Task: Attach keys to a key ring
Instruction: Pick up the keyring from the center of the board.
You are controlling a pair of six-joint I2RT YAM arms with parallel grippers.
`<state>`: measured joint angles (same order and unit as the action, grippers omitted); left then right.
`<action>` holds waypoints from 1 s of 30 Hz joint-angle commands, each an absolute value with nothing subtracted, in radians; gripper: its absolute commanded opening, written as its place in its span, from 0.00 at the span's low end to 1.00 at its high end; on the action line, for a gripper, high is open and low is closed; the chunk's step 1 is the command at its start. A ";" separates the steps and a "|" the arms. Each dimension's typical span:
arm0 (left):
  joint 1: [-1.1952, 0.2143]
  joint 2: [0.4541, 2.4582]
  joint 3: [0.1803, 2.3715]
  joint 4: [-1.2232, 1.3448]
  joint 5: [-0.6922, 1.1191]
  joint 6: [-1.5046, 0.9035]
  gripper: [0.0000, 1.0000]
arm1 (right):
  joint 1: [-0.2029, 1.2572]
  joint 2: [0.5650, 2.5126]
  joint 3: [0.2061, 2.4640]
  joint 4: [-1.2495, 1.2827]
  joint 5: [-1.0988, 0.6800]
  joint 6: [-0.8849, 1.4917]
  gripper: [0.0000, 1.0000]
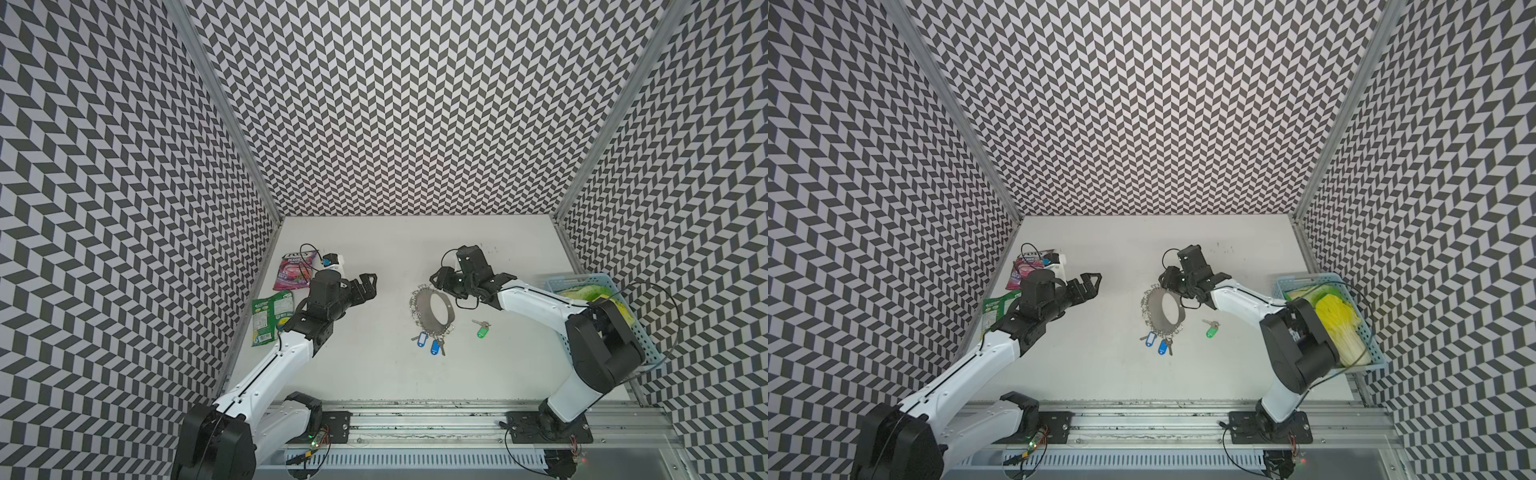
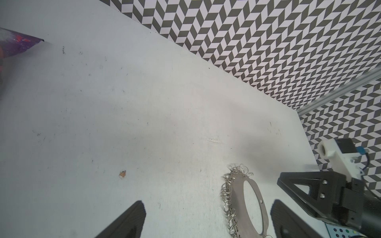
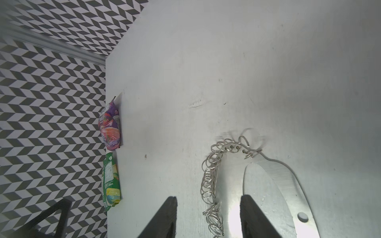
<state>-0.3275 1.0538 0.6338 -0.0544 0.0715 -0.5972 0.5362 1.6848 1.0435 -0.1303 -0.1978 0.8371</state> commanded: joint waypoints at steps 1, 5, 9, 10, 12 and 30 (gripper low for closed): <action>-0.334 1.043 0.634 -0.060 0.051 -0.597 0.97 | 0.550 1.684 1.022 -0.089 -0.182 0.893 0.50; -0.333 1.047 0.632 -0.049 0.044 -0.601 0.97 | 0.558 1.672 0.988 -0.077 -0.166 0.882 0.49; -0.334 1.073 0.638 -0.030 0.077 -0.600 0.96 | 0.568 1.699 1.029 -0.133 -0.133 0.725 0.48; -0.336 1.087 0.644 -0.031 0.095 -0.600 0.95 | 0.569 1.701 1.032 -0.140 -0.122 0.683 0.48; -0.340 1.125 0.661 -0.028 0.154 -0.600 0.95 | 0.569 1.692 1.034 -0.156 -0.095 0.597 0.49; -0.529 1.580 0.911 0.037 0.168 -0.227 0.82 | 0.361 1.486 0.976 -0.194 -0.155 0.521 0.60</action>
